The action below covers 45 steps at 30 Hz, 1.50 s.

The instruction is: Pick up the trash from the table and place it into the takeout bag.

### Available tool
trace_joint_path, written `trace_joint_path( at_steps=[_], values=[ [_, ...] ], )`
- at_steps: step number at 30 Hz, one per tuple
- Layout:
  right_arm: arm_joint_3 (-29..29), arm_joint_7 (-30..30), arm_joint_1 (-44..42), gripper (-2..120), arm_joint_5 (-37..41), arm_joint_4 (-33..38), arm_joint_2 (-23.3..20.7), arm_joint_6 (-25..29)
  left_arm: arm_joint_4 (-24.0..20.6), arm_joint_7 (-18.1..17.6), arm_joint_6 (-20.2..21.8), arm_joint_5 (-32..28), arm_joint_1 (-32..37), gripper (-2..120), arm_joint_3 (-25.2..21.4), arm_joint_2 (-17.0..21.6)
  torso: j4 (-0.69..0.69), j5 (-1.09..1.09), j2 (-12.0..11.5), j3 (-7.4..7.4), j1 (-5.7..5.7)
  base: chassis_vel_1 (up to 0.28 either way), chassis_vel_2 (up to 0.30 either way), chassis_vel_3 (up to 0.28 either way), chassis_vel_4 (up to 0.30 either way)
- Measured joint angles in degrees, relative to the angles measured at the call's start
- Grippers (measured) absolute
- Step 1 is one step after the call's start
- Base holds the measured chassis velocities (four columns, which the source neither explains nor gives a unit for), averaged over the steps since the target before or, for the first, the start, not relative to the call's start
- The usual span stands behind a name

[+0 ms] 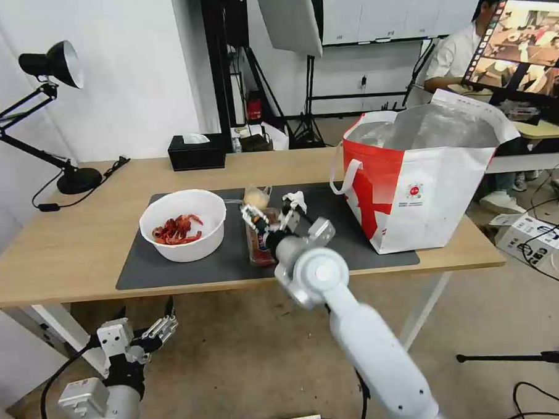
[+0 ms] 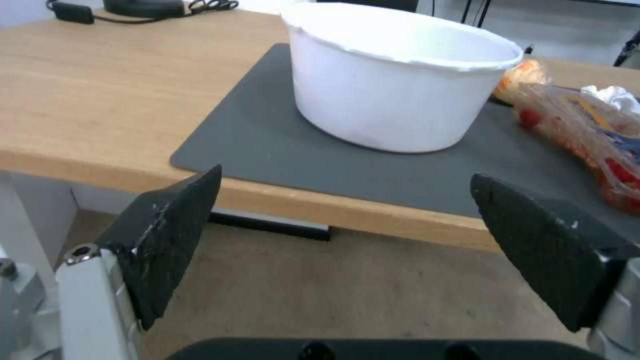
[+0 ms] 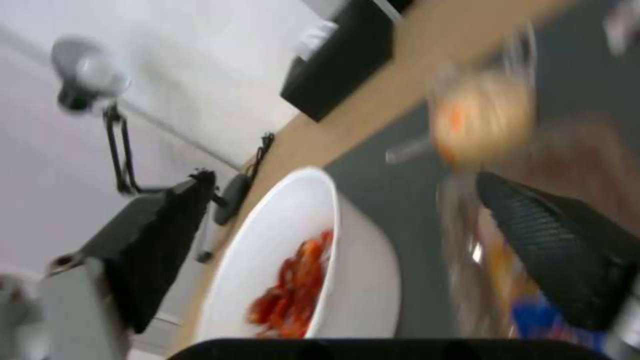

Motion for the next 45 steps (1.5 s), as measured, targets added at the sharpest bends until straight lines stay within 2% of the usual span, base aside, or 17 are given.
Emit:
trace_joint_path(
  at_steps=[3,4,7,8,11,13,15,16,19,20,23,24,26,39,45],
  values=[
    [-3.14,-11.17,5.22,83,-10.73,-3.75,-6.61,-4.14,-0.11,0.05,-0.05,-0.18,-0.29,100,0.03,0.07,-0.01,0.00,0.00,0.00,0.00,0.000,0.000,0.000,0.000],
    [-3.14,-11.17,5.22,83,-10.73,-3.75,-6.61,-4.14,-0.11,0.05,-0.05,-0.18,-0.29,100,0.03,0.07,-0.01,0.00,0.00,0.00,0.00,0.000,0.000,0.000,0.000],
    [-6.41,-24.20,9.04,69,-22.64,-9.06,-10.62,-6.09,0.01,0.08,-0.09,-0.20,-0.40,100,0.22,0.03,-0.01,0.00,0.00,0.00,0.00,0.000,0.000,0.000,0.000],
    [-6.41,-24.20,9.04,69,-22.64,-9.06,-10.62,-6.09,0.01,0.08,-0.09,-0.20,-0.40,100,0.22,0.03,-0.01,0.00,0.00,0.00,0.00,0.000,0.000,0.000,0.000],
    [-9.44,-33.40,12.22,53,-30.91,-14.78,-11.79,-5.94,0.06,0.09,-0.11,-0.20,-0.51,100,0.28,0.00,-0.01,-0.01,0.00,0.00,0.00,0.000,0.000,0.000,0.000],
    [-9.97,-35.48,12.80,50,-32.64,-16.02,-11.78,-5.73,0.06,0.09,-0.12,-0.20,-0.52,100,0.28,0.00,0.00,0.00,0.00,0.00,0.00,0.000,0.000,0.000,0.000],
    [-11.22,-39.66,14.57,38,-35.21,-20.20,-11.04,-4.94,0.06,0.09,-0.13,-0.22,-0.52,100,0.21,0.01,0.00,-0.02,0.00,-0.01,0.00,0.000,0.000,0.000,0.000],
    [-11.22,-39.66,14.57,38,-35.21,-20.20,-11.04,-4.94,0.06,0.09,-0.13,-0.22,-0.52,100,0.21,0.01,0.00,-0.02,0.00,-0.01,0.00,0.000,0.000,0.000,0.000],
    [-11.70,-42.08,15.81,25,-36.09,-24.74,-9.40,-4.69,0.06,0.09,-0.16,-0.30,-0.51,100,0.05,0.02,0.01,-0.01,0.00,0.00,0.00,0.000,0.000,0.000,0.000],
    [-11.70,-42.08,15.81,25,-36.09,-24.74,-9.40,-4.69,0.06,0.09,-0.16,-0.30,-0.51,100,0.05,0.02,0.01,-0.01,0.00,0.00,0.00,0.000,0.000,0.000,0.000],
    [-11.39,-42.78,15.90,10,-36.08,-28.01,-8.00,-4.67,0.05,0.09,-0.23,-0.42,-0.49,100,-0.04,0.13,0.00,-0.02,0.00,0.00,0.00,0.000,0.000,0.000,0.000],
    [-11.39,-42.78,15.90,10,-36.08,-28.01,-8.00,-4.67,0.05,0.09,-0.23,-0.42,-0.49,100,-0.04,0.13,0.00,-0.02,0.00,0.00,0.00,0.000,0.000,0.000,0.000],
    [-11.04,-42.76,15.42,0,-35.86,-28.52,-7.77,-4.66,0.08,0.10,-0.28,-0.43,-0.49,100,-0.04,0.10,0.00,-0.02,0.00,0.00,0.00,0.000,0.000,0.000,0.000],
    [-10.20,-42.37,14.18,0,-34.03,-27.71,-8.35,-4.53,0.26,0.19,-0.31,-0.42,-0.56,100,0.19,0.22,0.00,-0.02,0.00,-0.01,0.00,0.000,0.000,0.000,0.000],
    [-9.90,-42.00,14.12,0,-33.91,-27.53,-8.35,-4.44,0.45,1.68,-1.26,-1.94,-0.93,100,0.58,1.10,0.00,-0.02,0.00,0.00,0.00,0.000,0.000,0.000,0.000]
  ],
)
